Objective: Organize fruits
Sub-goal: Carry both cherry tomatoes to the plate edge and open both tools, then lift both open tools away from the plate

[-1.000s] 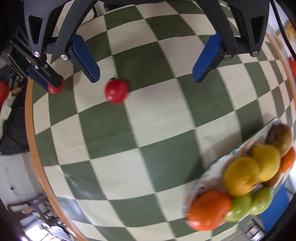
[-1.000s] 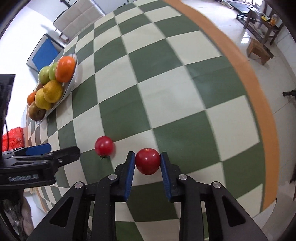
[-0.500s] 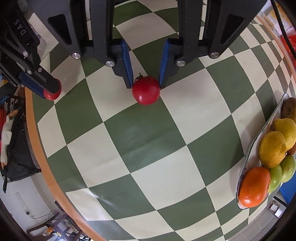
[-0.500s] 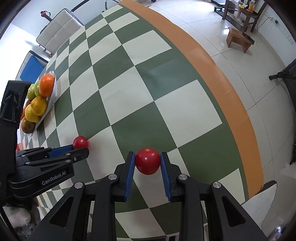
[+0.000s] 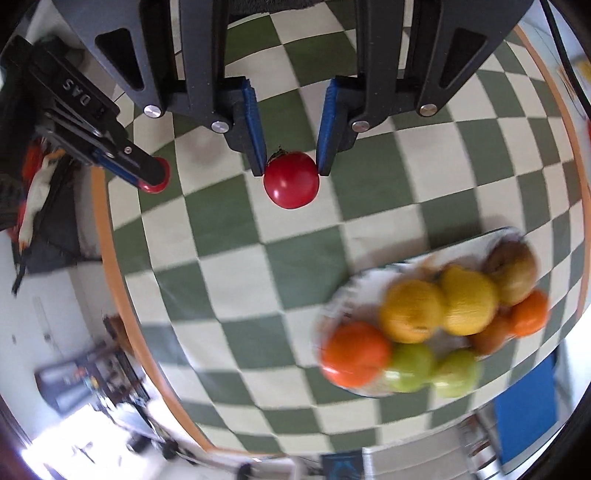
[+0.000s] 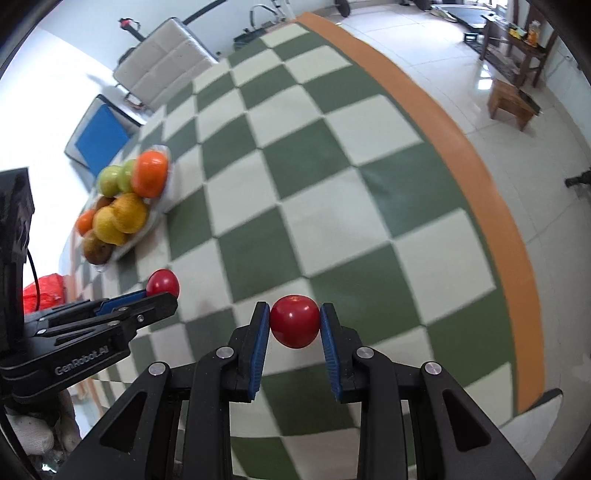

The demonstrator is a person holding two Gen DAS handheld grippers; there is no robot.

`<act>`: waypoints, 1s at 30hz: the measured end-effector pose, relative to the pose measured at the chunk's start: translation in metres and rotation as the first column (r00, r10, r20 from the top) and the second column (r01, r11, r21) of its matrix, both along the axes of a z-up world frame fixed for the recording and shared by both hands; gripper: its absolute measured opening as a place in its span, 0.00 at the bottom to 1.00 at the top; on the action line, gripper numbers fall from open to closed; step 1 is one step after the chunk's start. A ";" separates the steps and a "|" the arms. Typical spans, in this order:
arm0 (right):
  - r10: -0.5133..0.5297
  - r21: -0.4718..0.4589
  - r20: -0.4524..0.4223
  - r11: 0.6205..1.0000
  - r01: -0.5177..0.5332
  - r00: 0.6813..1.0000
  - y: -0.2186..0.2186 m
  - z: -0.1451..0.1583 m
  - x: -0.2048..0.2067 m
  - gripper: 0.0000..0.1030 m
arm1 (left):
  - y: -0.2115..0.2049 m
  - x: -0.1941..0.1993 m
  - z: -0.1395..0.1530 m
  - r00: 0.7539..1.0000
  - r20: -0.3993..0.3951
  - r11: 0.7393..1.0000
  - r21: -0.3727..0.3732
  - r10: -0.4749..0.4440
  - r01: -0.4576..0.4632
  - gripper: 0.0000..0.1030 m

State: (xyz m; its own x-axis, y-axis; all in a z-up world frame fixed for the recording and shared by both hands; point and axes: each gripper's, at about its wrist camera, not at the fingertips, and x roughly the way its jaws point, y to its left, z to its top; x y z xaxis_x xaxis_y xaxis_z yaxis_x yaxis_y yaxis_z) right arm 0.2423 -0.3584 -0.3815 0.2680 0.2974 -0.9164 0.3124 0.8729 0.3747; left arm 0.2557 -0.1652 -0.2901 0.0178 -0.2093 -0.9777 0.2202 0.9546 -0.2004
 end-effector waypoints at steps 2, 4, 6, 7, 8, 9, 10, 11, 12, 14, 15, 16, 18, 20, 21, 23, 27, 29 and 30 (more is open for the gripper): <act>0.032 0.050 0.029 0.998 -0.033 0.999 0.018 0.003 0.019 0.29 | 0.024 0.016 0.005 0.996 -0.008 0.996 -0.028 0.086 -0.086 0.24; 0.066 0.089 0.053 0.994 -0.070 0.996 0.039 0.004 0.036 0.29 | 0.053 0.033 0.009 0.982 -0.031 0.981 -0.064 0.184 -0.186 0.24; 0.105 0.153 0.075 0.982 -0.115 0.992 0.064 0.003 0.056 0.29 | 0.090 0.049 0.005 0.954 -0.077 0.949 -0.103 0.289 -0.296 0.25; 0.124 0.185 0.084 0.973 -0.138 0.989 0.079 0.001 0.068 0.29 | 0.101 0.059 0.001 0.940 -0.098 0.934 -0.117 0.328 -0.338 0.25; 0.140 0.218 0.089 0.963 -0.157 0.986 0.094 -0.004 0.080 0.29 | 0.116 0.066 -0.005 0.917 -0.133 0.909 -0.141 0.376 -0.393 0.25; 0.157 0.240 0.090 0.955 -0.174 0.983 0.105 -0.007 0.089 0.29 | 0.125 0.073 -0.011 0.901 -0.155 0.891 -0.153 0.405 -0.427 0.25; 0.170 0.255 0.092 0.948 -0.188 0.981 0.117 -0.011 0.099 0.29 | 0.135 0.078 -0.017 0.880 -0.182 0.868 -0.167 0.439 -0.468 0.25; 0.181 0.268 0.094 0.943 -0.200 0.979 0.130 -0.016 0.108 0.29 | 0.142 0.082 -0.024 0.863 -0.213 0.849 -0.183 0.458 -0.496 0.25; 0.189 0.287 0.088 0.936 -0.206 0.978 0.142 -0.021 0.118 0.29 | 0.147 0.084 -0.028 0.849 -0.233 0.835 -0.189 0.474 -0.517 0.25; 0.191 0.325 0.081 0.923 -0.207 0.978 0.159 -0.030 0.133 0.29 | 0.154 0.091 -0.040 0.822 -0.277 0.806 -0.204 0.497 -0.556 0.25; 0.201 0.328 0.081 0.920 -0.217 0.976 0.169 -0.034 0.140 0.29 | 0.156 0.092 -0.043 0.812 -0.289 0.797 -0.202 0.507 -0.569 0.25; 0.212 0.323 0.080 0.919 -0.227 0.974 0.177 -0.038 0.146 0.29 | 0.158 0.094 -0.047 0.802 -0.303 0.786 -0.206 0.515 -0.583 0.25; 0.234 0.311 0.078 0.918 -0.246 0.969 0.189 -0.043 0.154 0.29 | 0.162 0.098 -0.053 0.790 -0.320 0.776 -0.206 0.522 -0.596 0.25; 0.250 0.289 0.078 0.921 -0.262 0.965 0.198 -0.046 0.162 0.29 | 0.163 0.102 -0.056 0.791 -0.319 0.779 -0.200 0.522 -0.595 0.25; 0.255 0.277 0.081 0.923 -0.268 0.964 0.198 -0.047 0.164 0.29 | 0.164 0.103 -0.057 0.790 -0.319 0.780 -0.196 0.523 -0.595 0.25; 0.265 0.261 0.081 0.925 -0.277 0.961 0.200 -0.048 0.168 0.30 | 0.164 0.105 -0.059 0.791 -0.320 0.783 -0.190 0.521 -0.593 0.25; 0.285 0.252 0.061 0.923 -0.291 0.957 0.203 -0.049 0.172 0.32 | 0.166 0.108 -0.059 0.796 -0.310 0.797 -0.158 0.521 -0.583 0.26; 0.286 0.228 0.056 0.929 -0.291 0.957 0.203 -0.047 0.172 0.44 | 0.170 0.107 -0.057 0.800 -0.302 0.806 -0.139 0.519 -0.576 0.28; 0.280 0.209 0.048 0.936 -0.284 0.959 0.202 -0.045 0.170 0.54 | 0.171 0.106 -0.055 0.803 -0.296 0.810 -0.136 0.517 -0.571 0.28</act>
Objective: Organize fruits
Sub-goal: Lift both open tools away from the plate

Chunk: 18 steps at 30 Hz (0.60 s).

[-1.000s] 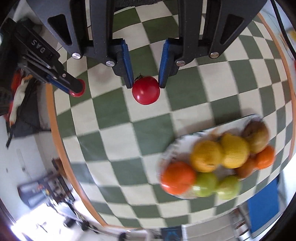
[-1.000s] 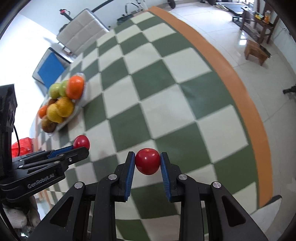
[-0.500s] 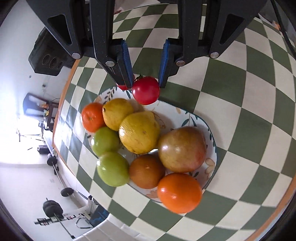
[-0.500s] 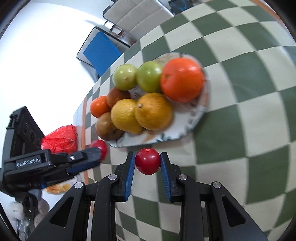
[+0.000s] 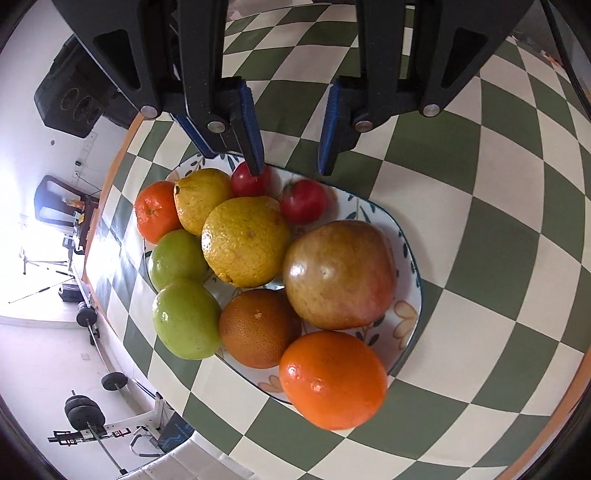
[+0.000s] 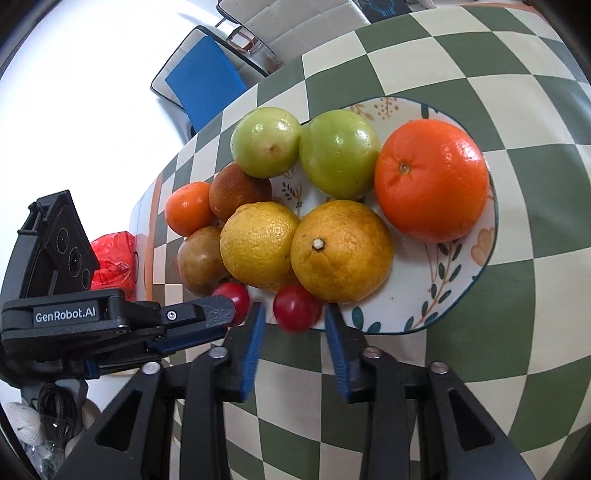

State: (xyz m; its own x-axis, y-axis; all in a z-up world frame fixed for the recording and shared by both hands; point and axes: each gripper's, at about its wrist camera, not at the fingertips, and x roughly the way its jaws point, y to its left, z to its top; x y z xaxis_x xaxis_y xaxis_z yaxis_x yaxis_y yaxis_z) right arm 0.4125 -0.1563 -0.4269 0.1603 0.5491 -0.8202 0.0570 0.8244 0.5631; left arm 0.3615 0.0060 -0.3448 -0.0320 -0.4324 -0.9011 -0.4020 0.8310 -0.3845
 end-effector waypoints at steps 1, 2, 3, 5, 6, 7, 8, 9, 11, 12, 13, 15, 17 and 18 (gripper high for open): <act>-0.009 -0.008 0.000 1.000 0.009 1.000 -0.003 0.003 -0.002 0.58 | 0.000 -0.001 0.003 1.000 0.005 1.000 0.021 -0.012 0.011 0.28; -0.011 -0.007 0.001 1.000 0.011 1.000 -0.006 0.006 -0.004 0.59 | -0.001 -0.002 0.006 1.000 0.013 0.999 0.043 -0.023 0.022 0.29; -0.014 -0.023 -0.001 1.000 0.014 1.000 -0.009 0.009 -0.007 0.62 | -0.001 -0.004 0.010 0.999 0.026 0.997 0.069 -0.038 0.036 0.31; -0.018 -0.086 0.004 0.996 0.018 1.000 -0.015 0.018 -0.012 0.73 | -0.003 -0.008 0.020 0.995 0.052 0.985 0.157 -0.084 0.075 0.49; -0.013 -0.123 0.010 0.992 0.014 1.000 -0.018 0.023 -0.014 0.81 | -0.004 -0.011 0.026 0.991 0.068 0.972 0.212 -0.117 0.100 0.54; -0.008 -0.162 0.021 0.987 0.011 1.000 -0.019 0.028 -0.016 0.86 | -0.005 -0.014 0.032 0.985 0.086 0.956 0.267 -0.150 0.123 0.64; 0.001 -0.217 0.042 0.976 0.008 0.999 -0.021 0.036 -0.018 0.88 | -0.007 -0.017 0.037 0.978 0.098 0.937 0.318 -0.182 0.142 0.73; 0.009 -0.261 0.055 0.965 0.005 0.998 -0.022 0.041 -0.019 0.91 | -0.008 -0.020 0.040 0.973 0.106 0.921 0.358 -0.206 0.156 0.77; 0.030 -0.359 0.079 0.933 0.000 0.996 -0.023 0.052 -0.022 0.93 | -0.008 -0.027 0.046 0.962 0.116 0.888 0.424 -0.249 0.179 0.90; 0.039 -0.392 0.088 0.920 -0.001 0.995 -0.024 0.056 -0.023 0.96 | -0.008 -0.030 0.049 0.956 0.120 0.872 0.454 -0.267 0.186 0.90; 0.048 -0.415 0.097 0.910 -0.003 0.994 -0.025 0.060 -0.025 0.96 | -0.008 -0.034 0.050 0.953 0.123 0.861 0.471 -0.278 0.191 0.91; 0.059 -0.439 0.122 0.898 0.000 0.991 -0.025 0.070 -0.027 0.96 | -0.007 -0.039 0.054 0.946 0.135 0.846 0.498 -0.296 0.193 0.94; 0.067 -0.458 0.137 0.889 0.003 0.988 -0.026 0.078 -0.031 0.97 | -0.008 -0.043 0.057 0.940 0.151 0.838 0.512 -0.306 0.190 0.96; 0.067 -0.464 0.142 0.886 0.006 0.988 -0.025 0.080 -0.032 0.97 | -0.007 -0.045 0.059 0.938 0.159 0.835 0.518 -0.307 0.185 0.96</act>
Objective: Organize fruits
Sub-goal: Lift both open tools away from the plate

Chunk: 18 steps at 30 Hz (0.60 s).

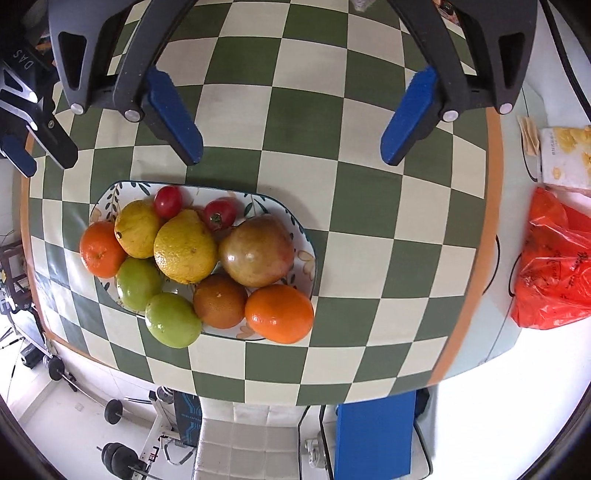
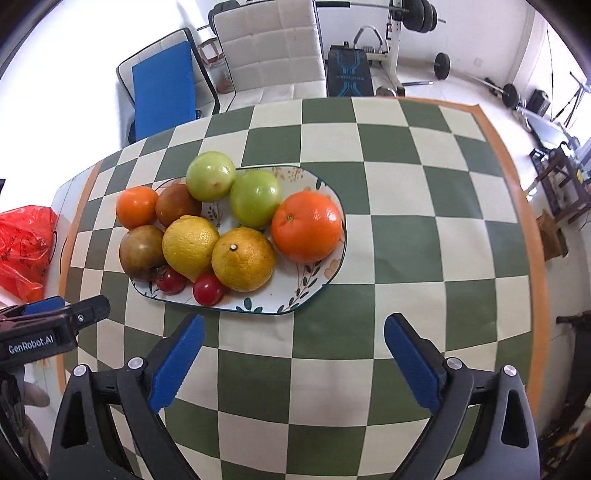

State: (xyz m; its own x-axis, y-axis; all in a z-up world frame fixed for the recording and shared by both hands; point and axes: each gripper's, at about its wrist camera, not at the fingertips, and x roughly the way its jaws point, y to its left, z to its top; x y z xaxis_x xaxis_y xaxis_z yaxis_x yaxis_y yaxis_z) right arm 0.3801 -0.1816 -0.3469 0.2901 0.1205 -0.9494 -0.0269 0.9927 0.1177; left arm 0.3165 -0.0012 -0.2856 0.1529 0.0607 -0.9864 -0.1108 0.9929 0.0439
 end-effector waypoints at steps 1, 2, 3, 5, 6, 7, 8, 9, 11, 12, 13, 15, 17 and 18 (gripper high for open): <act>-0.001 -0.004 0.003 1.000 0.001 1.000 0.001 0.002 -0.001 0.97 | -0.001 -0.002 0.002 1.000 0.007 1.000 0.001 -0.001 0.001 0.96; -0.001 -0.007 0.003 1.000 0.001 1.000 0.001 0.005 -0.002 0.97 | -0.001 -0.003 0.004 1.000 0.014 1.000 -0.002 -0.002 0.002 0.96; -0.003 -0.010 0.005 1.000 0.003 1.000 0.002 0.007 -0.004 0.97 | -0.002 -0.004 0.007 1.000 0.021 1.000 -0.003 -0.003 0.003 0.96; -0.008 -0.014 0.015 1.000 0.008 1.000 0.002 0.013 -0.007 0.97 | -0.003 -0.008 0.015 0.999 0.043 1.000 -0.002 -0.008 0.008 0.96; -0.011 -0.015 0.019 1.000 0.011 1.000 0.003 0.016 -0.009 0.97 | -0.004 -0.009 0.019 0.999 0.053 1.000 0.004 -0.010 0.010 0.96; -0.015 -0.014 0.025 1.000 0.016 1.000 0.002 0.021 -0.011 0.97 | -0.005 -0.012 0.025 0.998 0.067 1.000 0.013 -0.013 0.013 0.96; -0.020 -0.011 0.034 1.000 0.020 0.999 0.001 0.025 -0.013 0.97 | -0.006 -0.015 0.031 0.996 0.083 1.000 0.019 -0.018 0.016 0.96; -0.020 -0.012 0.039 1.000 0.021 0.999 0.002 0.029 -0.014 0.97 | -0.008 -0.019 0.037 0.995 0.096 0.999 0.026 -0.022 0.020 0.96; -0.025 -0.009 0.057 1.000 0.026 0.998 0.000 0.040 -0.020 0.97 | -0.011 -0.026 0.051 0.992 0.123 0.999 0.040 -0.032 0.028 0.96; -0.025 -0.010 0.066 1.000 0.026 0.997 0.000 0.046 -0.023 0.97 | -0.012 -0.031 0.058 0.990 0.135 0.999 0.040 -0.035 0.030 0.96; -0.027 -0.008 0.076 1.000 0.027 0.997 -0.001 0.053 -0.028 0.97 | -0.012 -0.036 0.065 0.989 0.145 0.999 0.034 -0.035 0.030 0.96; -0.027 0.000 0.097 1.000 0.027 0.995 -0.002 0.069 -0.037 0.97 | -0.014 -0.045 0.080 0.985 0.168 0.999 0.019 -0.041 0.038 0.96; -0.024 -0.001 0.121 1.000 0.024 0.992 -0.004 0.086 -0.051 0.97 | -0.017 -0.058 0.099 0.979 0.198 0.999 0.015 -0.053 0.051 0.96; -0.022 0.005 0.130 1.000 0.022 0.991 -0.004 0.094 -0.057 0.97 | -0.018 -0.064 0.107 0.975 0.211 0.998 0.016 -0.061 0.059 0.96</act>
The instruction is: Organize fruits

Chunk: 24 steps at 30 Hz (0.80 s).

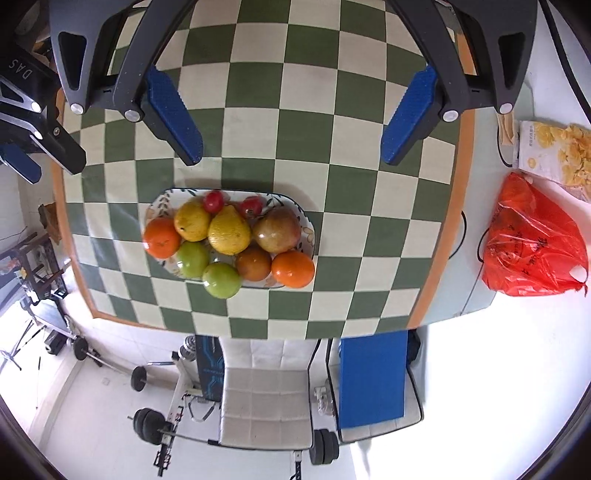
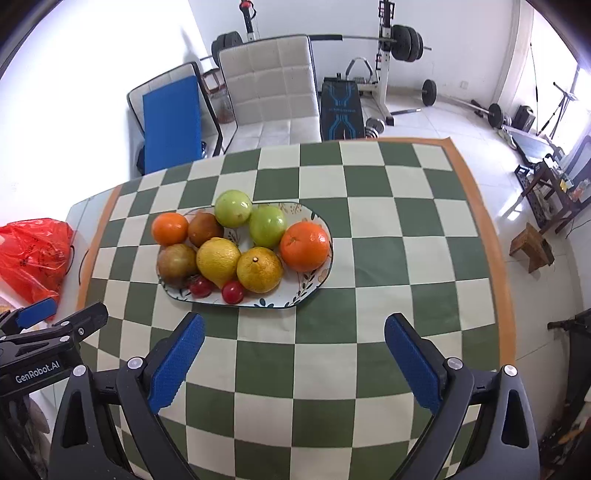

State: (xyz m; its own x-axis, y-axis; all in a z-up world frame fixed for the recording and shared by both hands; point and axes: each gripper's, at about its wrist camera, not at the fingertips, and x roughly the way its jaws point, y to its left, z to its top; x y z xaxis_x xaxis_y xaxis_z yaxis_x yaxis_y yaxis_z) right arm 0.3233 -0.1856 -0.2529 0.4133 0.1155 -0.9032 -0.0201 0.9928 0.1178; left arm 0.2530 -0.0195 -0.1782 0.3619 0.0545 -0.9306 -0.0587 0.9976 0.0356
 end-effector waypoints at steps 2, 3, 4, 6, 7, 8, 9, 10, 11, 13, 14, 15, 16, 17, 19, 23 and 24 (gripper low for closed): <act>0.008 0.003 0.031 1.000 -0.008 0.999 -0.001 0.021 -0.015 0.97 | -0.003 -0.012 0.019 0.999 0.030 1.000 0.004 -0.015 0.015 0.96; 0.010 0.001 0.044 1.000 -0.010 0.999 -0.001 0.031 -0.022 0.97 | -0.003 -0.018 0.028 0.999 0.050 1.000 0.008 -0.019 0.019 0.96; 0.011 0.002 0.057 1.000 -0.011 0.998 -0.002 0.041 -0.030 0.97 | -0.004 -0.023 0.036 0.998 0.065 1.000 0.012 -0.022 0.021 0.96; 0.011 0.013 0.079 1.000 -0.012 0.997 -0.005 0.058 -0.043 0.97 | -0.005 -0.034 0.055 0.995 0.091 1.000 0.004 -0.031 0.031 0.96; 0.013 0.008 0.093 1.000 -0.014 0.996 -0.005 0.069 -0.050 0.97 | -0.005 -0.038 0.061 0.994 0.102 0.999 -0.001 -0.033 0.034 0.96; 0.015 0.007 0.105 1.000 -0.015 0.994 -0.006 0.079 -0.057 0.97 | -0.005 -0.042 0.068 0.993 0.111 0.999 -0.006 -0.036 0.037 0.96; 0.015 0.012 0.116 1.000 -0.017 0.993 -0.007 0.088 -0.063 0.97 | -0.006 -0.048 0.077 0.992 0.121 0.999 -0.013 -0.041 0.043 0.96; 0.015 0.015 0.126 1.000 -0.017 0.992 -0.008 0.097 -0.069 0.97 | -0.007 -0.052 0.082 0.991 0.129 0.999 -0.015 -0.044 0.047 0.96; 0.015 0.018 0.135 1.000 -0.017 0.991 -0.010 0.106 -0.075 0.97 | -0.008 -0.056 0.088 0.989 0.139 0.999 -0.014 -0.047 0.049 0.96; 0.014 0.030 0.147 0.999 -0.018 0.989 -0.012 0.122 -0.086 0.97 | -0.010 -0.065 0.099 0.987 0.149 0.998 -0.019 -0.052 0.055 0.96; 0.014 0.029 0.157 0.999 -0.019 0.988 -0.012 0.130 -0.091 0.97 | -0.011 -0.069 0.103 0.987 0.152 0.998 -0.023 -0.055 0.059 0.96; 0.015 0.025 0.165 0.999 -0.019 0.986 -0.013 0.138 -0.096 0.97 | -0.012 -0.073 0.107 0.987 0.153 0.998 -0.025 -0.058 0.062 0.96; 0.016 0.027 0.171 0.999 -0.021 0.985 -0.013 0.146 -0.100 0.97 | -0.013 -0.077 0.111 0.986 0.153 0.998 -0.028 -0.059 0.064 0.96; 0.017 0.030 0.177 0.999 -0.023 0.984 -0.014 0.153 -0.105 0.97 | -0.013 -0.082 0.115 0.986 0.154 0.997 -0.033 -0.057 0.063 0.96; 0.017 0.033 0.188 0.999 -0.023 0.982 -0.015 0.166 -0.114 0.97 | -0.014 -0.090 0.122 0.986 0.158 0.997 -0.047 -0.056 0.064 0.96; 0.013 0.040 0.198 0.999 -0.021 0.980 -0.017 0.187 -0.129 0.97 | -0.014 -0.100 0.135 0.984 0.175 0.997 -0.061 -0.042 0.053 0.96; 0.013 0.039 0.200 0.999 -0.021 0.980 -0.017 0.191 -0.131 0.97 | -0.013 -0.101 0.138 0.984 0.176 0.996 -0.070 -0.040 0.053 0.96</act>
State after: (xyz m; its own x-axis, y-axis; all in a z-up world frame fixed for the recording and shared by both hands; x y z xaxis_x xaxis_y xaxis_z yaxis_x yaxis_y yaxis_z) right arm 0.1920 -0.2026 -0.0615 0.5827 0.1588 -0.7970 -0.0640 0.9866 0.1498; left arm 0.1517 -0.0330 -0.0407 0.5197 -0.0330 -0.8537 -0.0109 0.9989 -0.0453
